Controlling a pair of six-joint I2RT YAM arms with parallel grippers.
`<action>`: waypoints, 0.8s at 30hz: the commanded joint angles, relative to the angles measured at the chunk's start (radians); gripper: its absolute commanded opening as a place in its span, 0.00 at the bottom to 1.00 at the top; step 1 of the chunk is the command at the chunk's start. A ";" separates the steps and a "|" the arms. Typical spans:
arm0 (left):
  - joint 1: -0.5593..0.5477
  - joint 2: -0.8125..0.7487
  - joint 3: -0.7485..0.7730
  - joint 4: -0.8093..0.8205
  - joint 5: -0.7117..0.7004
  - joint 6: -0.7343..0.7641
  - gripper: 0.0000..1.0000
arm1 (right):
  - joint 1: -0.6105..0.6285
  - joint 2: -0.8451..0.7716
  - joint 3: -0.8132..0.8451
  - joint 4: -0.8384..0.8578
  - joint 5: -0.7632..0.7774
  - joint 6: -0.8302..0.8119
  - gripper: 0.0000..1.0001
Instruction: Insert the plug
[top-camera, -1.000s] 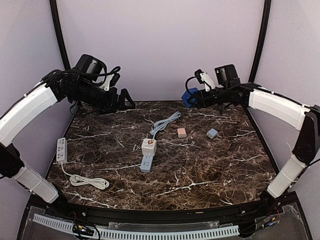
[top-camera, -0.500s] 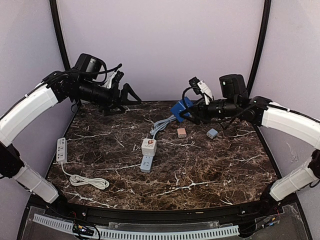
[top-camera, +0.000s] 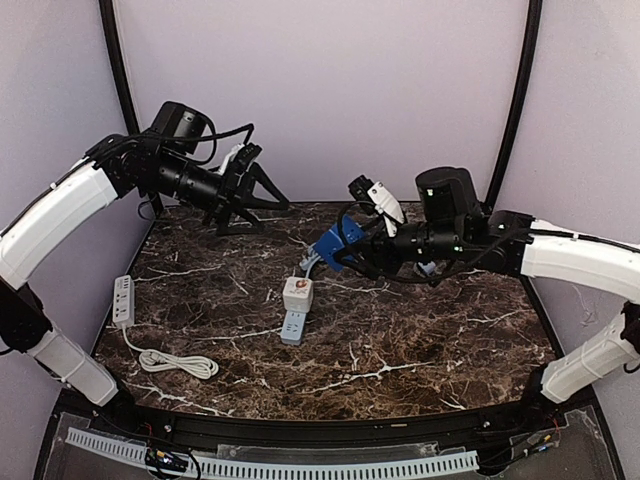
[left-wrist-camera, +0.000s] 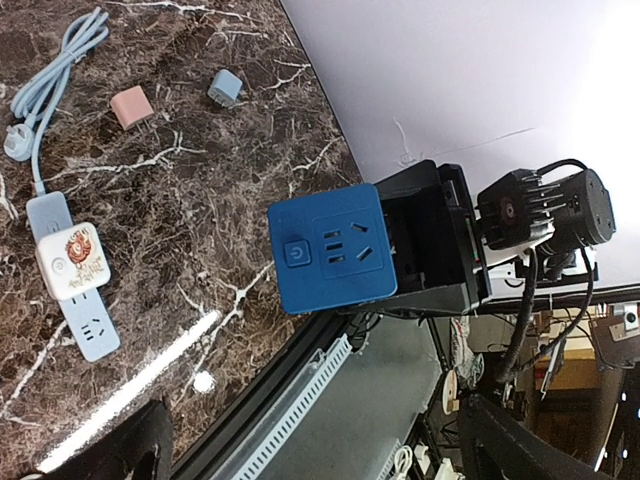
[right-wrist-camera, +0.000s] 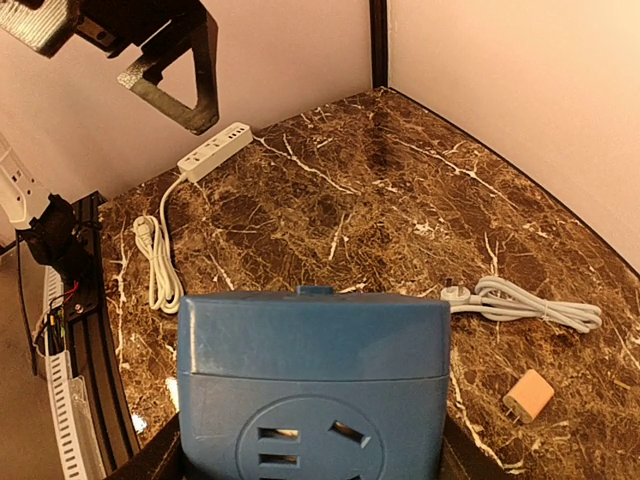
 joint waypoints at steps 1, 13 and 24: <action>-0.001 0.009 -0.002 -0.032 0.075 -0.006 0.99 | 0.020 -0.047 -0.023 0.077 0.044 -0.022 0.00; -0.016 0.093 -0.032 0.060 0.159 -0.073 0.99 | 0.020 -0.060 -0.101 0.182 -0.083 -0.297 0.00; -0.096 0.155 -0.048 0.158 0.155 -0.123 0.99 | 0.021 -0.024 -0.078 0.193 -0.149 -0.298 0.00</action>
